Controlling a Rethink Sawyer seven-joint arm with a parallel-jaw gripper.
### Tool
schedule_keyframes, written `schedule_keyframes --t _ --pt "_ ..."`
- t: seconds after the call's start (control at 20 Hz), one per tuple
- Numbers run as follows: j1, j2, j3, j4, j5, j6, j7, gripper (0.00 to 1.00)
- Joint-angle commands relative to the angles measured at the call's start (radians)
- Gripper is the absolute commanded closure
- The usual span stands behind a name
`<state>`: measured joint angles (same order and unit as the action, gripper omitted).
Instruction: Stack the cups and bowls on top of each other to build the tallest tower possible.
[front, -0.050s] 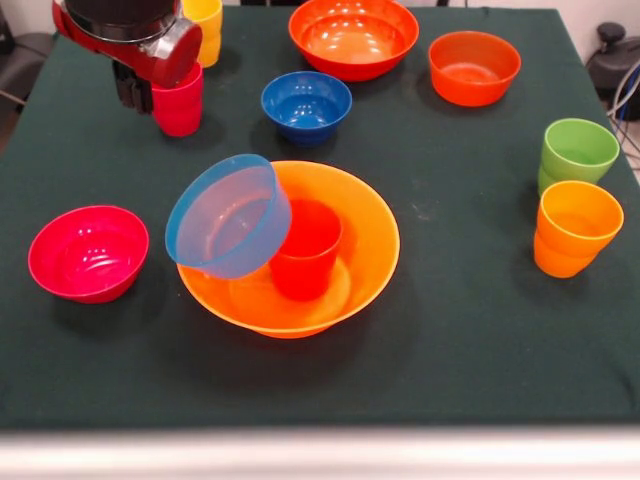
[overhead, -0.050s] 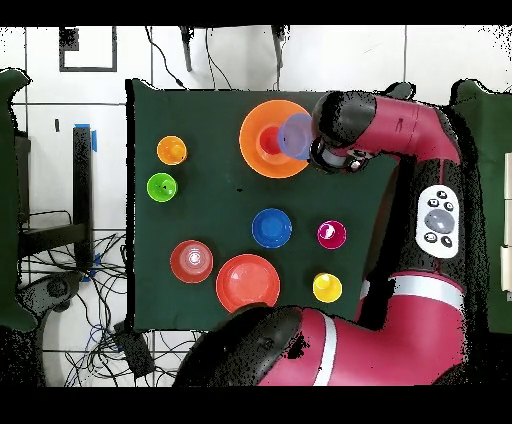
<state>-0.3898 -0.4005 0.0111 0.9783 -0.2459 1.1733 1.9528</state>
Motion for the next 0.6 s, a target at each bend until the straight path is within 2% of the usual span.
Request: schedule_keyframes --t 0.05,0.25,0.5,0.55,0.6 --pt "0.071 0.042 0.021 -0.032 0.05 0.094 0.189 1.0" --pt "0.092 0.046 0.022 -0.075 0.071 0.117 0.16 1.0" --pt "0.115 0.074 0.015 -0.145 0.097 0.151 0.176 1.0" --pt "0.119 0.079 0.005 -0.15 0.106 0.15 0.177 0.0" --pt "0.121 0.079 0.005 -0.149 0.106 0.138 0.175 0.0"
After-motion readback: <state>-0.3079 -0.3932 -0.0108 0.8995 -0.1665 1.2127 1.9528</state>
